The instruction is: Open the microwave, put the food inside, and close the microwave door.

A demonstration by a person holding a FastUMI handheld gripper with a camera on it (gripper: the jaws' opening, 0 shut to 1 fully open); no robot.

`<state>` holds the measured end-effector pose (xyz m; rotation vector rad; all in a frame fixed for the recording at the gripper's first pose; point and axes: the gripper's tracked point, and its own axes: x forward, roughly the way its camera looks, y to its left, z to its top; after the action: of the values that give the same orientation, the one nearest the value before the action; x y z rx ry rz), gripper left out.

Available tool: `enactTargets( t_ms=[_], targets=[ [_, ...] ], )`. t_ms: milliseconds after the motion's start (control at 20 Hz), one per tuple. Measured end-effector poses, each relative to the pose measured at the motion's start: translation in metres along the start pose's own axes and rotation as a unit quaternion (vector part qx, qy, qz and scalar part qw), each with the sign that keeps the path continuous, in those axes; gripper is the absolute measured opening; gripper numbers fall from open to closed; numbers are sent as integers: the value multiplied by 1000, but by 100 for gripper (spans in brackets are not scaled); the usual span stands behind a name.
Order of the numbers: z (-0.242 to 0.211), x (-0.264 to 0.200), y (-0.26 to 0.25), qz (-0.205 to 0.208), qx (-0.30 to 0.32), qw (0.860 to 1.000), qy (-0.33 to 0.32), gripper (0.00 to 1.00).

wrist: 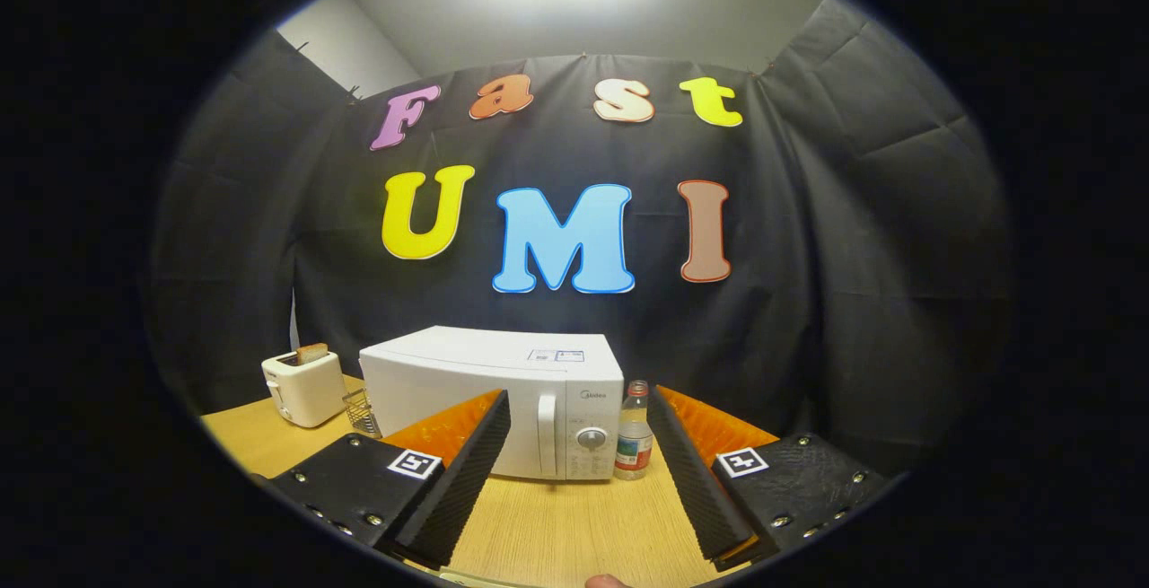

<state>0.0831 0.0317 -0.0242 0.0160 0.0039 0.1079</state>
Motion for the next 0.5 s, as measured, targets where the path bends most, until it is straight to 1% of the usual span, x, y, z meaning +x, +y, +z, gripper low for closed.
enactTargets(
  t_ms=[200,500],
  targets=[
    [-10,38,13,20,19,1000,-7,96],
    [-43,92,21,26,10,1000,13,96]
  ],
)
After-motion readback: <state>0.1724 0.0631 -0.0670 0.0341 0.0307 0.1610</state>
